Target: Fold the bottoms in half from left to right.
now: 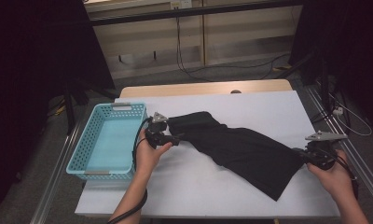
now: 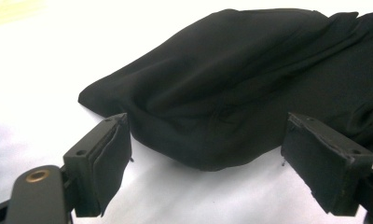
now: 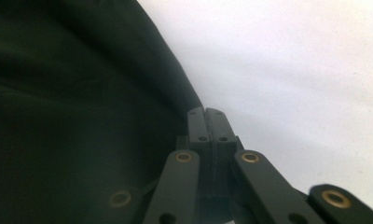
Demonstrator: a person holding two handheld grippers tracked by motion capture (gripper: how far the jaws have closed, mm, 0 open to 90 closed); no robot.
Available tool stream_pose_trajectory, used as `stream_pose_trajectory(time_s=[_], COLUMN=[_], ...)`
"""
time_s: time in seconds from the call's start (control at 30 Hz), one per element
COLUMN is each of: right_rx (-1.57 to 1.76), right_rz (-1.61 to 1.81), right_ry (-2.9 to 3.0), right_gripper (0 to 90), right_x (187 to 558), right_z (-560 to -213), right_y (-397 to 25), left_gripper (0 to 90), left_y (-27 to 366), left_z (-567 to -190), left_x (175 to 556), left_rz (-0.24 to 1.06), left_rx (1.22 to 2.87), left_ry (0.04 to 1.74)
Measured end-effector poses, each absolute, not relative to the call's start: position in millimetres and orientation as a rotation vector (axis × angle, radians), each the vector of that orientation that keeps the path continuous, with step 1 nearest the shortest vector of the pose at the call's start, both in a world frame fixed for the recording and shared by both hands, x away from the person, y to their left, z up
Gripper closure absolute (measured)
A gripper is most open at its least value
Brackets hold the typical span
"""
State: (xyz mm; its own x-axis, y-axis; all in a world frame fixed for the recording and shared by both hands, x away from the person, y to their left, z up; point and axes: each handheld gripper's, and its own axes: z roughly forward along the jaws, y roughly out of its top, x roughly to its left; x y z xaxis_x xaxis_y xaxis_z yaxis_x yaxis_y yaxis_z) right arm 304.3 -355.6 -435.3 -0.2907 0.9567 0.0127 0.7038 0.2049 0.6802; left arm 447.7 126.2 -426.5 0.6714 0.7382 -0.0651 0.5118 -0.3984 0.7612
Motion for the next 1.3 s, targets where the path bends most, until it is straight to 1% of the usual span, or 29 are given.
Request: stream_pose_trajectory(time_s=[0.07, 0.1, 0.17, 0.33, 0.43, 0.57, 0.63, 0.77, 0.8, 0.9, 1.03, 1.13, 1.23, 1.3], right_rx=[1.541, 1.537, 1.509, 1.429, 1.375, 1.297, 1.263, 1.177, 1.155, 1.105, 1.048, 1.014, 0.987, 0.958], right_rz=[0.789, 0.774, 0.756, 0.826, 0.866, 0.959, 1.000, 1.036, 1.035, 1.045, 1.070, 1.020, 0.997, 0.963], right_ry=[2.092, 2.098, 2.099, 2.127, 2.169, 2.251, 2.285, 2.356, 2.381, 2.423, 2.458, 2.482, 2.480, 2.477], right_gripper=[90.0, 88.1, 78.1, 61.4, 58.0, 58.7, 62.2, 72.8, 73.8, 74.6, 69.1, 68.6, 70.4, 75.1], right_x=[305, 306, 306, 306, 306, 300, 296, 291, 290, 287, 285, 286, 286, 285], right_z=[-441, -443, -443, -434, -432, -432, -432, -433, -434, -437, -440, -447, -450, -450], right_y=[-355, -353, -348, -321, -300, -269, -256, -232, -227, -213, -199, -192, -189, -188], left_gripper=[16.1, 16.1, 16.0, 15.6, 15.3, 14.8, 14.7, 14.6, 14.6, 14.6, 14.6, 14.5, 14.4, 14.4], left_y=[126, 127, 127, 128, 128, 130, 128, 126, 126, 126, 126, 124, 124, 124], left_z=[-427, -426, -426, -426, -426, -424, -425, -426, -426, -425, -426, -428, -429, -429], left_x=[448, 448, 448, 448, 448, 448, 447, 447, 447, 446, 447, 447, 447, 447], left_rz=[0.368, 0.363, 0.368, 0.364, 0.370, 0.374, 0.366, 0.363, 0.364, 0.368, 0.365, 0.356, 0.358, 0.364], left_rx=[2.088, 2.093, 2.086, 2.087, 2.084, 2.090, 2.084, 2.090, 2.089, 2.096, 2.104, 2.104, 2.105, 2.109], left_ry=[0.961, 0.958, 0.966, 0.967, 0.966, 0.958, 0.965, 0.962, 0.961, 0.956, 0.953, 0.960, 0.959, 0.955])
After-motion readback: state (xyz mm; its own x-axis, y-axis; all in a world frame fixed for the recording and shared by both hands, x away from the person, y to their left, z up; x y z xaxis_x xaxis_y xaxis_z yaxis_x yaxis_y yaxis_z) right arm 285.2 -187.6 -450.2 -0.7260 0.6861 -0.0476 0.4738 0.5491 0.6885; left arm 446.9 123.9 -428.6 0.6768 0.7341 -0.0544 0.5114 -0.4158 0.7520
